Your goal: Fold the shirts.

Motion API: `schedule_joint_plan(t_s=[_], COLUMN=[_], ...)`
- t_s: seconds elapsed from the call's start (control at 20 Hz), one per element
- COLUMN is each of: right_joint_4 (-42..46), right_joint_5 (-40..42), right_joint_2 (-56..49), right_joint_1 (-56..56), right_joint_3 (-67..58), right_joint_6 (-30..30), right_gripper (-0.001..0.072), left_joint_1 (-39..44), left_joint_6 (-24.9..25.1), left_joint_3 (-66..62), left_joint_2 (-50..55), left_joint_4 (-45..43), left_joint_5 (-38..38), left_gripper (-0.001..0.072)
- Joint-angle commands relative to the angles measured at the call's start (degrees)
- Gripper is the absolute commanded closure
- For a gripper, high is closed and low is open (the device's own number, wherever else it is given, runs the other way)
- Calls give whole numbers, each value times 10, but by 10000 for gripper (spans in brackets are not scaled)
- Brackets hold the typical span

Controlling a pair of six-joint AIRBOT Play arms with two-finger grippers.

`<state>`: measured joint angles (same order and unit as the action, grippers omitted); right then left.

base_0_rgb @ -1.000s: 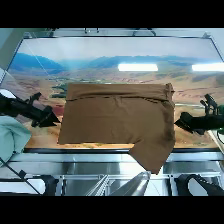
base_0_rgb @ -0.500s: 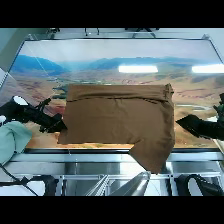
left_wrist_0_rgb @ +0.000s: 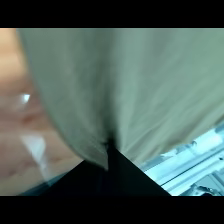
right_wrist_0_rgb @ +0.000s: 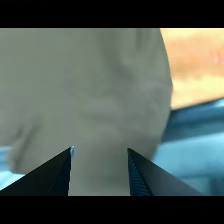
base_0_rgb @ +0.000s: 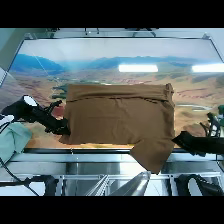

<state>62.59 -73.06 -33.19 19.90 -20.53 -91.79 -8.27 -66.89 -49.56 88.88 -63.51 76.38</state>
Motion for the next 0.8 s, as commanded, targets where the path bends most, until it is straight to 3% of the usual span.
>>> schedule_joint_plan(t_s=[0.0,0.3,0.5,0.6,0.75], right_joint_4=[2,9,-7,-19,-84], right_joint_5=[-7,-9,32,62,117], right_joint_2=[-24,-93,-162,-180,-200], right_joint_1=[0,0,0,0,0], right_joint_3=[41,50,73,78,80], right_joint_6=[-28,-81,-80,-67,4], right_gripper=[330,330,330,330,331], left_joint_1=[-6,-52,-74,-78,-78], left_joint_6=[30,35,52,60,60], left_joint_3=[-1,-1,-1,-1,-1], left_joint_2=[-1,-1,-1,-2,-1], left_joint_4=[38,38,83,97,97], left_joint_5=[-13,-7,0,2,0], left_gripper=[679,679,679,679,679])
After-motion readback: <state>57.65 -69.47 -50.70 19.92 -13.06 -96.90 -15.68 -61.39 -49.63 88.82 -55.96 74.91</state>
